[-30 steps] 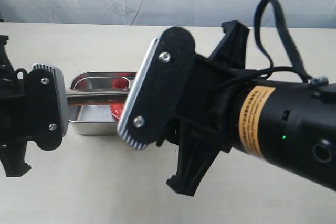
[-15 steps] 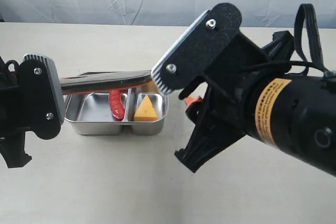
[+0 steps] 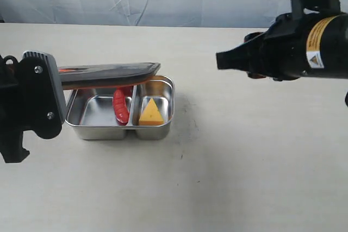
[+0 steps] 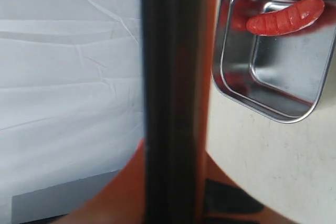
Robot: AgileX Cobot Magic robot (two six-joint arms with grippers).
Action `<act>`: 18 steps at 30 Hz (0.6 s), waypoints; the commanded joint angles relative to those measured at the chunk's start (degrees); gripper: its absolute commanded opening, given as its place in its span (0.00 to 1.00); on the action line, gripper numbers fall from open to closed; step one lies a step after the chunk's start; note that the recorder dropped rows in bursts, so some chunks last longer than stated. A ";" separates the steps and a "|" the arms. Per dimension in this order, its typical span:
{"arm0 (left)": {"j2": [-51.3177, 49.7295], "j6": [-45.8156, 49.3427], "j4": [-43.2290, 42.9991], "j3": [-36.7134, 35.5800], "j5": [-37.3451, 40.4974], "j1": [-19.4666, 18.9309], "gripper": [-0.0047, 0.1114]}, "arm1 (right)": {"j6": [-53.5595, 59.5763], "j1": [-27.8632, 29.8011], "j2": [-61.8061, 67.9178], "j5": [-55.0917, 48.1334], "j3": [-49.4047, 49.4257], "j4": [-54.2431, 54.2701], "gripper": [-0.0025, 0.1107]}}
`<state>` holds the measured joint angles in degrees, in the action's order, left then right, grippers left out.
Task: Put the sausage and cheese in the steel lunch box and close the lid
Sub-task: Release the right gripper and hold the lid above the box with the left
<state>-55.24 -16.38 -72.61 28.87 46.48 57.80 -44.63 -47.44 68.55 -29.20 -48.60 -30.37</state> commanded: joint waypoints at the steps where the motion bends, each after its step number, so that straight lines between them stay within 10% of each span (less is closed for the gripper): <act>1: -0.12 -0.94 -5.12 -0.03 1.95 0.04 0.04 | 20.17 10.22 0.47 6.80 -0.06 23.38 0.25; 18: -7.79 -7.37 -18.54 -0.03 9.30 0.04 0.04 | 90.15 29.80 17.44 -18.72 -0.06 106.58 0.19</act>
<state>-62.42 -22.28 -89.68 28.87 53.76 57.80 37.95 -21.64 83.12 -41.74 -48.60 66.32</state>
